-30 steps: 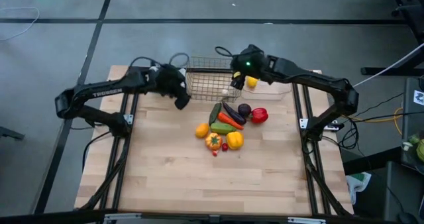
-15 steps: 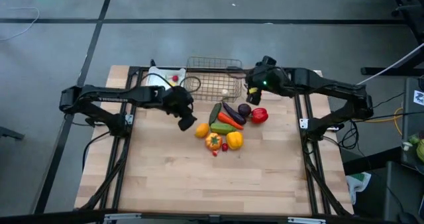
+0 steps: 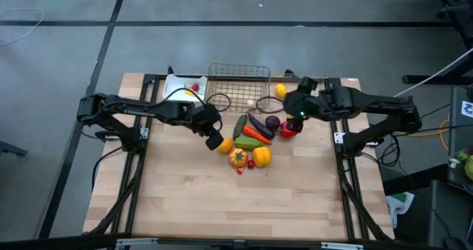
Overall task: Sort produce into baskets
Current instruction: Put the yellow lemon into the transparent bin
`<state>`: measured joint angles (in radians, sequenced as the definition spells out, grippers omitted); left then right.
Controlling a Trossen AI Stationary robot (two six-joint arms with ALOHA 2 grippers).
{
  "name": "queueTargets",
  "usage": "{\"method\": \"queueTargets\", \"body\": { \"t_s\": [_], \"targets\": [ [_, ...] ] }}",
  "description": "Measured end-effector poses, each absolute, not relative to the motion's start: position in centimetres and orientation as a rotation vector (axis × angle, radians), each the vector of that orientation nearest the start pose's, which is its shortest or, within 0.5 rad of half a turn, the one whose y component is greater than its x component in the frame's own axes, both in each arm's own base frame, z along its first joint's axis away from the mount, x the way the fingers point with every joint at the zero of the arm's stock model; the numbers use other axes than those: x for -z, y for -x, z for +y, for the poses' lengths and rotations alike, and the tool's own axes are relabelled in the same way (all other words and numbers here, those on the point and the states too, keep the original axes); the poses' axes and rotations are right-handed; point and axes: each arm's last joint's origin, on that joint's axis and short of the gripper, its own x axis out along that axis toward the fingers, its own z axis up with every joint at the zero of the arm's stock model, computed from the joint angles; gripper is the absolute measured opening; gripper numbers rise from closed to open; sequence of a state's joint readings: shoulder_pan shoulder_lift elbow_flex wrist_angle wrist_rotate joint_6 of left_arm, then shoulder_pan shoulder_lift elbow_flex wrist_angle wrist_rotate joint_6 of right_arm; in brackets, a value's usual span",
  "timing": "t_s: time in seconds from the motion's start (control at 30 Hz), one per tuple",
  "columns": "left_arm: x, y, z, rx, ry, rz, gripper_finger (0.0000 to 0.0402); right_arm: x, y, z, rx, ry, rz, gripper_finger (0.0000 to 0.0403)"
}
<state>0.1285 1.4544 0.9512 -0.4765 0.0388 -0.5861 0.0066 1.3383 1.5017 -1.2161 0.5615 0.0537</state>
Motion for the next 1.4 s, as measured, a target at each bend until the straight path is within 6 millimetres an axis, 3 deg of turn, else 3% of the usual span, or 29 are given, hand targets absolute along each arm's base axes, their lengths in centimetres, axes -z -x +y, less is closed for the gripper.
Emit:
{"method": "queueTargets", "body": {
  "t_s": [0.27, 0.63, 1.07, 1.4],
  "targets": [
    [-19.9, -29.8, 3.0, -0.368, 0.629, 0.969, 0.023, -36.1, -21.1, 0.1, 0.585, 0.178, 0.96, 0.0308],
    [-18.7, -30.5, 2.7, -0.335, 0.577, 0.995, 0.023, -33.0, -21.2, 0.4, 0.601, 0.146, 0.998, 0.0308],
    [-18.7, -30.5, 2.7, -0.335, 0.561, 0.997, 0.0231, -33.1, -21.2, 0.4, 0.601, 0.144, 0.992, 0.0308],
    [-18.7, -30.5, 2.7, -0.337, 0.595, 0.997, 0.0284, -33.1, -21.2, 0.4, 0.6, 0.143, 0.99, 0.0308]
  ]
}}
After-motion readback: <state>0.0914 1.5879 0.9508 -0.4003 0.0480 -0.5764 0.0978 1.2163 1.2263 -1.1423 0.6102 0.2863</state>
